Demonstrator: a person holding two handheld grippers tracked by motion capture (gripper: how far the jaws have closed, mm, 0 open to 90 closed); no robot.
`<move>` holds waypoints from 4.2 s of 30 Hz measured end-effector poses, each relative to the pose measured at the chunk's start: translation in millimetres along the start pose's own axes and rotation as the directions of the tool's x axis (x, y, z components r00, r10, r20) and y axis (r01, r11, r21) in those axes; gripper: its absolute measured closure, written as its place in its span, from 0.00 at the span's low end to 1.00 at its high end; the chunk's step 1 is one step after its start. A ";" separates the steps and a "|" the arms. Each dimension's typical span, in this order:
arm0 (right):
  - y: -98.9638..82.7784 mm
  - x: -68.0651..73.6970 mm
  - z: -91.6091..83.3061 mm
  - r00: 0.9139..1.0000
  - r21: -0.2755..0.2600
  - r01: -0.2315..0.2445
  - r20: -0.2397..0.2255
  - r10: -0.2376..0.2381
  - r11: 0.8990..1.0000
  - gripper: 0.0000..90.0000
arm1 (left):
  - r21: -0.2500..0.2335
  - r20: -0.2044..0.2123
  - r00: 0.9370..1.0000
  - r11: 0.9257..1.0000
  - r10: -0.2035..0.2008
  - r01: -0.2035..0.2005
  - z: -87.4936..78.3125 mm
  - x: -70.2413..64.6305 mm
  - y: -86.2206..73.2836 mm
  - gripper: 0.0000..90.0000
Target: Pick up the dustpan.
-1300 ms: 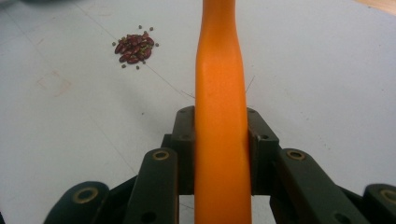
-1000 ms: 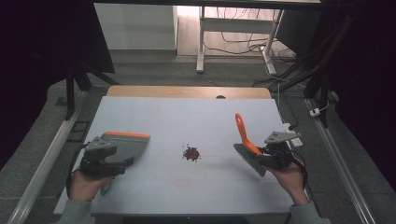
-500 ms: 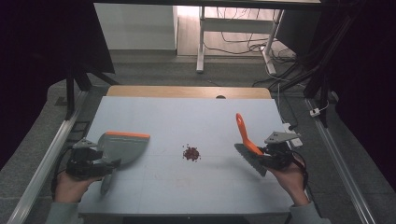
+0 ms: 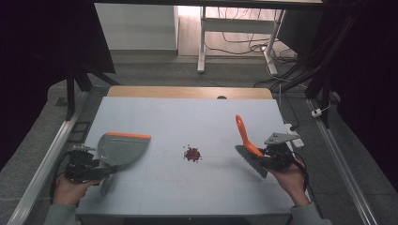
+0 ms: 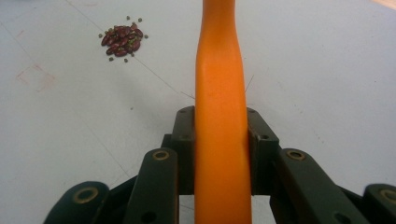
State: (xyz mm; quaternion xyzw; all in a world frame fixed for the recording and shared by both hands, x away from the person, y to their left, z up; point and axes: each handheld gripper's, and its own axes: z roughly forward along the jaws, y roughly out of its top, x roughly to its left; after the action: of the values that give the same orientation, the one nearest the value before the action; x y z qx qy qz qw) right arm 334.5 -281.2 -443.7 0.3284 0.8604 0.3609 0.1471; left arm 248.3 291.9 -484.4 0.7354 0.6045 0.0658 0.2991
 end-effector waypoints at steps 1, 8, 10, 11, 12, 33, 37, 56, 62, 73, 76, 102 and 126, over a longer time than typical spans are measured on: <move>-0.2 -0.1 0.2 1.000 0.001 -0.001 0.000 0.001 1.000 0.78 | 0.000 0.000 1.000 1.000 0.000 0.000 0.0 0.0 0.0 0.20; -1.6 -1.1 1.8 1.000 0.011 -0.004 0.002 0.004 1.000 0.78 | 0.052 0.005 1.000 0.998 -0.030 0.030 21.2 4.0 -3.4 0.20; -1.7 -0.9 2.2 1.000 0.013 -0.005 0.003 0.005 1.000 0.78 | 0.057 0.006 0.999 0.998 -0.034 0.034 23.7 4.4 -3.8 0.20; -1.7 -0.8 2.4 1.000 0.013 -0.004 0.004 0.004 1.000 0.78 | 0.060 0.007 0.999 0.998 -0.035 0.035 24.8 4.9 -3.9 0.20; -1.8 -0.7 2.7 1.000 0.014 -0.004 0.004 0.003 1.000 0.78 | 0.061 0.006 0.999 0.997 -0.038 0.037 26.2 5.2 -4.1 0.20; -2.4 -1.5 3.5 1.000 0.019 -0.003 0.010 0.003 1.000 0.78 | 0.043 -0.015 0.996 0.995 -0.087 0.087 48.0 6.8 -4.0 0.47; -2.4 -1.2 3.6 1.000 0.020 -0.004 0.011 0.004 1.000 0.78 | 0.033 -0.013 0.996 0.995 -0.090 0.091 48.8 7.3 -4.2 0.57; -2.9 -2.4 2.6 1.000 0.016 -0.005 0.014 0.005 1.000 0.78 | -0.022 0.000 0.998 0.998 -0.060 0.060 43.9 12.7 -8.9 0.68; -2.6 -2.3 1.7 1.000 0.011 -0.005 0.014 0.005 1.000 0.78 | -0.061 0.022 0.999 0.998 -0.033 0.035 39.1 13.5 -9.5 0.68; -1.5 -0.5 -0.5 1.000 -0.008 -0.006 0.018 0.007 1.000 0.78 | -0.109 0.078 0.996 0.993 0.053 -0.045 33.4 16.7 -7.6 0.68; -1.1 -0.1 -0.5 1.000 -0.011 -0.005 0.019 0.005 1.000 0.78 | -0.119 0.089 0.993 0.991 0.071 -0.060 31.8 17.1 -6.5 0.68; 1.1 -1.6 -0.4 0.999 -0.043 -0.022 0.037 0.024 0.999 0.78 | -0.161 0.163 0.961 0.967 0.224 -0.198 21.3 -1.4 2.5 0.68; -0.9 -4.2 -0.7 0.999 -0.050 -0.043 0.019 0.044 0.998 0.78 | -0.119 0.248 0.885 0.919 0.394 -0.376 22.4 -37.1 6.0 0.68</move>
State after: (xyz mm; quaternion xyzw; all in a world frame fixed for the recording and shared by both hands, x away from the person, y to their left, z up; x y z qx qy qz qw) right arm 336.8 -284.8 -443.8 0.3470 0.8422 0.3822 0.1558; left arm 254.1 248.8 -489.6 0.8322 0.3981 0.0448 0.3833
